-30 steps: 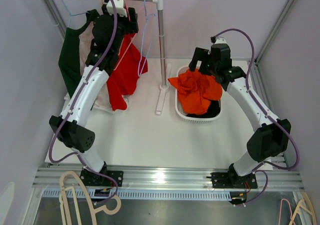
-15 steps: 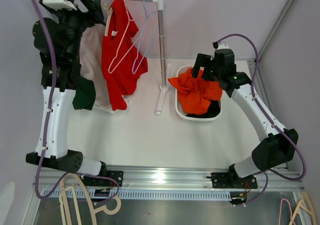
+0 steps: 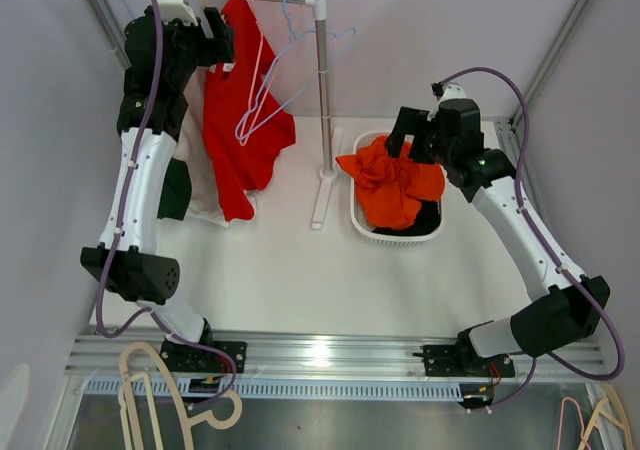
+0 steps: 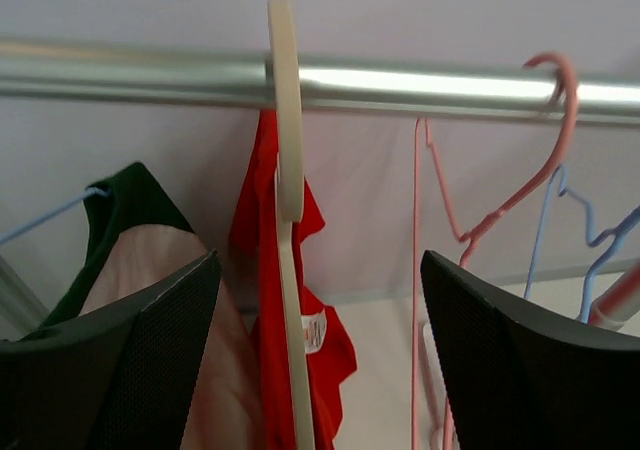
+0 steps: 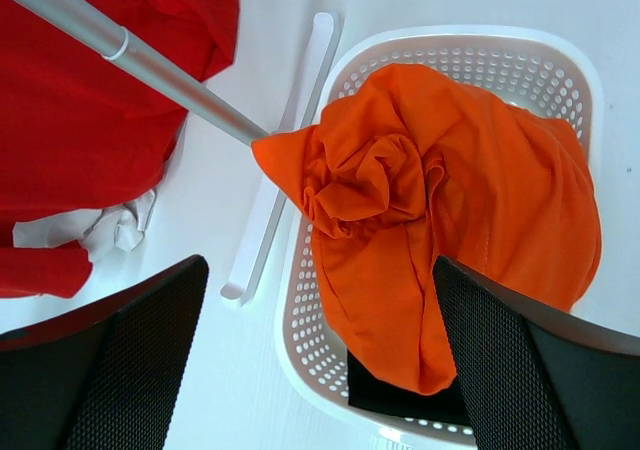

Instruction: Remove the t-shirt from the hanger

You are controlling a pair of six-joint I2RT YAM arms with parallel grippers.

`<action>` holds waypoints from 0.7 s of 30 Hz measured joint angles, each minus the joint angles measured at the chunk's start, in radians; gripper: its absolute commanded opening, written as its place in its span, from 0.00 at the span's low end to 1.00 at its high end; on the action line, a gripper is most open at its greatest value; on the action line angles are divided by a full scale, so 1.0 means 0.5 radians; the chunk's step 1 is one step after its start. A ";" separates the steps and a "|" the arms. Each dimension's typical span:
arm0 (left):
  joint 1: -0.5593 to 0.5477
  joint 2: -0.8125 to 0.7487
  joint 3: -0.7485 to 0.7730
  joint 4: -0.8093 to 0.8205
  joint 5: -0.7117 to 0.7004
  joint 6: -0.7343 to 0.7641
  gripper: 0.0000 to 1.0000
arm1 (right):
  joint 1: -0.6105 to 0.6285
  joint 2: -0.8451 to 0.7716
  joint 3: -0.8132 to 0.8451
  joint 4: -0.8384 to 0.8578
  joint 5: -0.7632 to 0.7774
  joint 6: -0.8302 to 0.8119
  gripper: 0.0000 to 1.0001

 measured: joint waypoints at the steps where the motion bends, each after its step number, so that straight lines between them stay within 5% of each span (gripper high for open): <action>1: -0.001 0.000 -0.035 -0.002 0.000 0.003 0.85 | -0.001 -0.002 0.000 0.000 -0.006 0.000 0.99; 6: 0.000 -0.005 -0.165 0.087 -0.021 0.037 0.84 | -0.005 -0.003 -0.017 -0.001 -0.046 0.001 0.99; 11: 0.000 -0.005 -0.190 0.122 -0.066 0.074 0.72 | -0.005 -0.004 -0.039 0.002 -0.067 0.000 0.99; 16: 0.000 0.021 -0.163 0.168 -0.113 0.098 0.42 | -0.012 -0.005 -0.048 0.002 -0.083 -0.001 0.99; 21: 0.000 0.149 -0.006 0.154 -0.126 0.108 0.53 | -0.033 -0.005 -0.048 0.008 -0.108 -0.001 1.00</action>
